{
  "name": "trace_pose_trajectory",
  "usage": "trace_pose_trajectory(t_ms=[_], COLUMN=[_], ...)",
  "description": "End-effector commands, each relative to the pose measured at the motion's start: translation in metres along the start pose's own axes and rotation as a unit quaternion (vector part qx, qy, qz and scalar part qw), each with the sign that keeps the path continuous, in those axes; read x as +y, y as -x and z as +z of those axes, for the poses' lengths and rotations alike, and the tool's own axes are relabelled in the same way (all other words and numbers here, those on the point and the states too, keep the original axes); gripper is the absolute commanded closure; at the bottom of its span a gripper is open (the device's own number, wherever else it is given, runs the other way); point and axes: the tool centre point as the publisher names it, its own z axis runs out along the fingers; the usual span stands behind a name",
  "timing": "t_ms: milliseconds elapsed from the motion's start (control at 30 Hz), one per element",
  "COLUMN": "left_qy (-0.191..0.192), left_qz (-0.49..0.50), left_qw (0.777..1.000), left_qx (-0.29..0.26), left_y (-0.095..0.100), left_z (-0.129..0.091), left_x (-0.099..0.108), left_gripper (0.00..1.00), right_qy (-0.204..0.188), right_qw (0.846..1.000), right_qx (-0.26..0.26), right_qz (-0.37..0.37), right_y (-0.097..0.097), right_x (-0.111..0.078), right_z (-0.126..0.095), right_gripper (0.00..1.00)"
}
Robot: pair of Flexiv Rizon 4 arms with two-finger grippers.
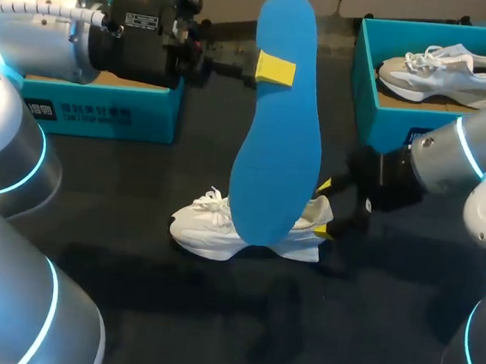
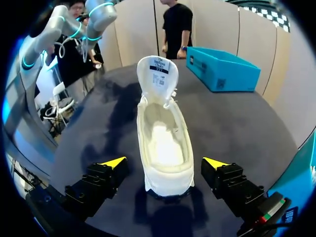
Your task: Take the shoe out of the shoebox, open the shoe tongue, remove and reinsert the insole, then place the shoe into the shoebox
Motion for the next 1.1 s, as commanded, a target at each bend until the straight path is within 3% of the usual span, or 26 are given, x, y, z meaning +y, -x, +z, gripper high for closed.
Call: trace_pose_trajectory(t_ms=[33, 400, 867, 1100], left_qy=[0.0, 0.0, 0.0, 0.0], left_qz=[0.0, 0.0, 0.0, 0.0], left_qw=[1.0, 1.0, 1.0, 1.0], left_qx=[0.001, 0.001, 0.001, 0.001], left_y=[0.001, 0.001, 0.001, 0.001], left_z=[0.002, 0.002, 0.002, 0.002], left_x=[-0.001, -0.001, -0.001, -0.001], left_gripper=[1.0, 1.0, 1.0, 1.0], right_qy=[-0.115, -0.171, -0.168, -0.218], right_qw=[0.993, 0.985, 0.986, 0.975], right_qx=[-0.005, -0.021, -0.019, -0.038], right_qz=[0.001, -0.009, -0.006, -0.034], right_y=[-0.004, -0.009, -0.009, -0.004], right_x=[0.011, 0.023, 0.023, 0.04], right_z=[-0.005, -0.015, -0.016, -0.018], right_gripper=[0.0, 0.0, 0.0, 0.0])
